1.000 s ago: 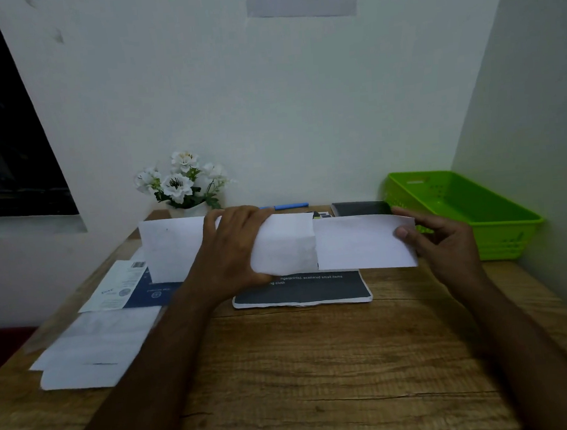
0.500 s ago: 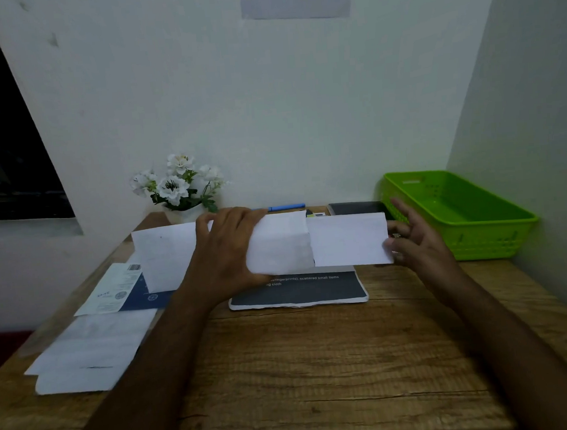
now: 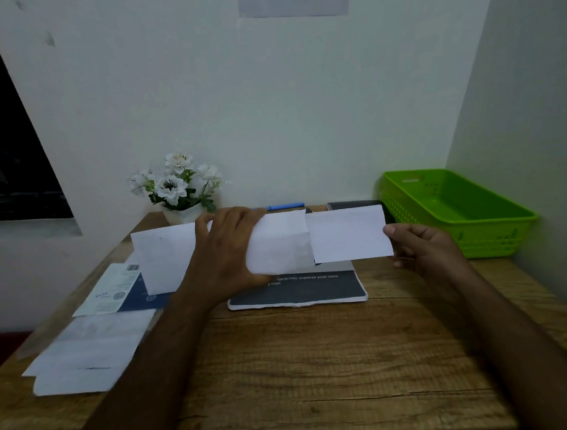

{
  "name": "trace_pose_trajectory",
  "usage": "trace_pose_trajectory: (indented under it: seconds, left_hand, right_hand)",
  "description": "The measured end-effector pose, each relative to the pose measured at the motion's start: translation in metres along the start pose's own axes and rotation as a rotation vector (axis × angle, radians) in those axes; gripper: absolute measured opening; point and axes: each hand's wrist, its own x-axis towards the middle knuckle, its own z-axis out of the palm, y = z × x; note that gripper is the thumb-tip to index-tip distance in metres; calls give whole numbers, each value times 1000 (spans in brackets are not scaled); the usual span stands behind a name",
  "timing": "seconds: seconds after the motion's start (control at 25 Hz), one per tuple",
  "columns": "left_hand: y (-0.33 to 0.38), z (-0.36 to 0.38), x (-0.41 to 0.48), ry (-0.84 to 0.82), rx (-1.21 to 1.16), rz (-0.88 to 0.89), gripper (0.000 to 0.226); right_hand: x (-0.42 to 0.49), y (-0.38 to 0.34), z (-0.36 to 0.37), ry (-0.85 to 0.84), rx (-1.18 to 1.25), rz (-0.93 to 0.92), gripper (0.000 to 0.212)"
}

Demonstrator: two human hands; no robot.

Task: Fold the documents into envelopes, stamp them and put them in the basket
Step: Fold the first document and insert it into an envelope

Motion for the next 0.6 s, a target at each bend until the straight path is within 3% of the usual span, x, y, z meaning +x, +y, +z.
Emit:
trace_pose_trajectory:
  seconds: [0.08,0.24,0.6]
  left_hand:
    - [4,2,1,-10,5,21,93]
    - [13,6,2,-30,-21,47,95]
    - [35,8,2,-85,-9,79,98]
  right_hand:
    - [-2,-2,2,14,11,-31,10]
    - [-6,-3,8,-3,-21,-86,24]
    - [-11,9,25,-68,-165,-165,5]
